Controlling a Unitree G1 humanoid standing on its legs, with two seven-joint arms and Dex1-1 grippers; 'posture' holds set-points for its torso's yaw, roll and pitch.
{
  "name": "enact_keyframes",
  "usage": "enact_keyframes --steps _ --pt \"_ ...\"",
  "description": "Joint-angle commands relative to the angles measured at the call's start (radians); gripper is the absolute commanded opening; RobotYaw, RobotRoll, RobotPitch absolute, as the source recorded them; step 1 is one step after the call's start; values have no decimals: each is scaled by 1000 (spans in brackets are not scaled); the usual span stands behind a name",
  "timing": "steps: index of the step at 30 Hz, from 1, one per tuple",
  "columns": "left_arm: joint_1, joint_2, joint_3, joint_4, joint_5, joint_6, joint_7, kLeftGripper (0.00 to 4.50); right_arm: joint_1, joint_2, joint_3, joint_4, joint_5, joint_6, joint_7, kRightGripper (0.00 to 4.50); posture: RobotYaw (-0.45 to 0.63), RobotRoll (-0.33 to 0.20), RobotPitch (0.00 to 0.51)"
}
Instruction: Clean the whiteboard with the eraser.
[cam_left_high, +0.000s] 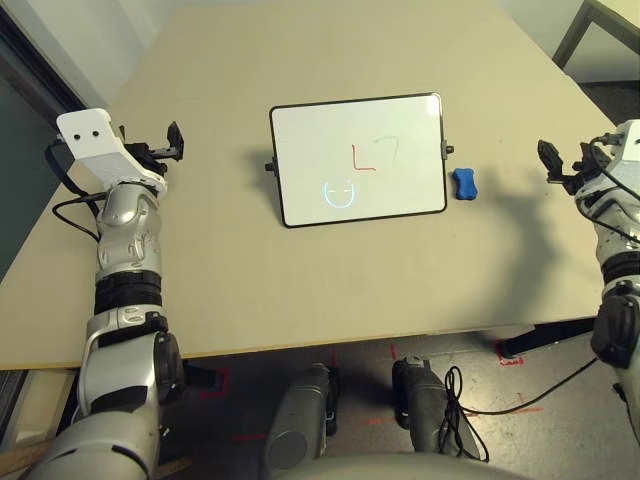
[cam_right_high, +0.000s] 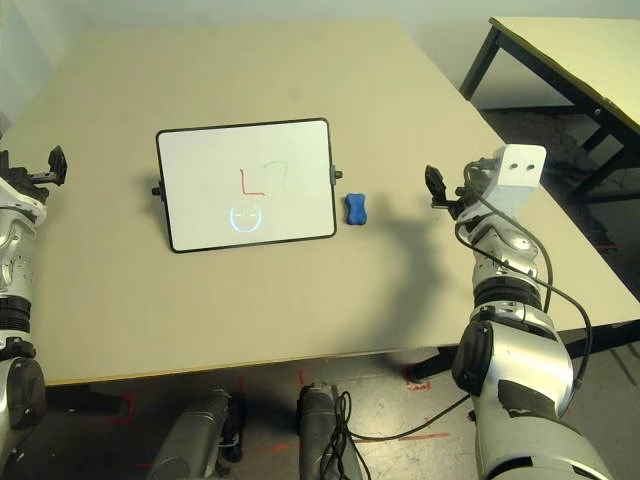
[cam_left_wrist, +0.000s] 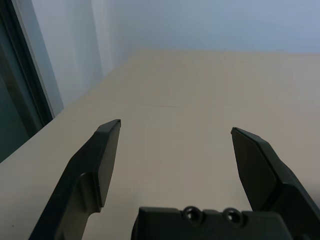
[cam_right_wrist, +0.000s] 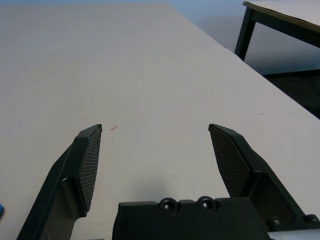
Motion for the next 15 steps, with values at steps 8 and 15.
enact_keyframes --steps 8,15 --pt "10 -3 0 -74 -33 71 -21 4500 -18 -26 7 -15 -6 36 -31 4437 47 0 151" --pt "-94 80 -110 -159 -85 280 -315 4500 -82 -19 87 -193 -31 443 -80 4437 33 0 153"
